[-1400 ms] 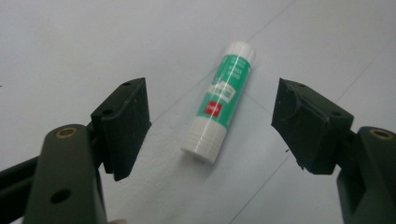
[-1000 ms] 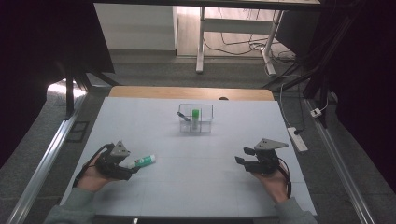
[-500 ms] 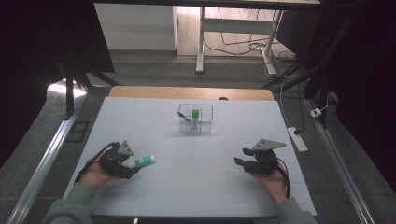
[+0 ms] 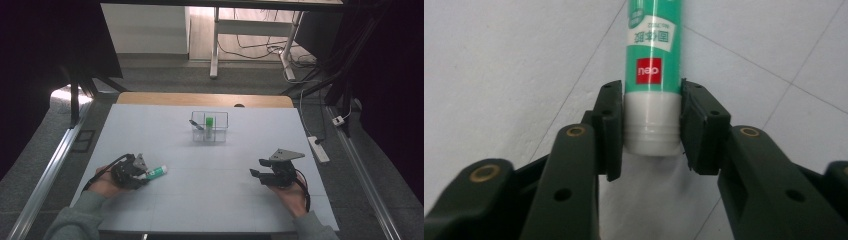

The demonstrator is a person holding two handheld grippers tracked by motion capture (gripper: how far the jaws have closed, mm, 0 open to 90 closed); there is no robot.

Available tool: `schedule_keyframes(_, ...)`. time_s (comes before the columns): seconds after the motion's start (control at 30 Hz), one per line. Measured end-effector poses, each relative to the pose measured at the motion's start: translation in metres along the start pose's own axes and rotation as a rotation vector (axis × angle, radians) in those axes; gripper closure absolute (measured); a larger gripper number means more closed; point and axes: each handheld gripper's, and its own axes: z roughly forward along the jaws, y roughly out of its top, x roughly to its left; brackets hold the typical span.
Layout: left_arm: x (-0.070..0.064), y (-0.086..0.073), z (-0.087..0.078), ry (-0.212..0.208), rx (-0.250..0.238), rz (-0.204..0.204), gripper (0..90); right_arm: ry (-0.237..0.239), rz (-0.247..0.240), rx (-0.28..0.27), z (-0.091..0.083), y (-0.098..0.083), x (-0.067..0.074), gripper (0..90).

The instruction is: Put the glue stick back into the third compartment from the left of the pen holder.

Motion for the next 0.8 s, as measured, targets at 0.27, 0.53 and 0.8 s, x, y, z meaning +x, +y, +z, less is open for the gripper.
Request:
schedule_keyframes(0.27, -0.003, 0.003, -0.001, 0.021, 0.007, 0.023, 64.6, -0.004, -0.006, -0.002, -0.001, 0.001, 0.001, 43.6)
schedule_keyframes(0.53, -0.008, 0.010, -0.010, 0.006, -0.072, 0.002, 64.6, 0.000, -0.013, -0.012, -0.001, 0.002, 0.003, 43.7)
schedule_keyframes(0.8, -0.015, 0.019, -0.016, -0.009, -0.130, -0.008, 64.5, 0.005, -0.018, -0.016, 0.001, 0.004, 0.005, 43.7)
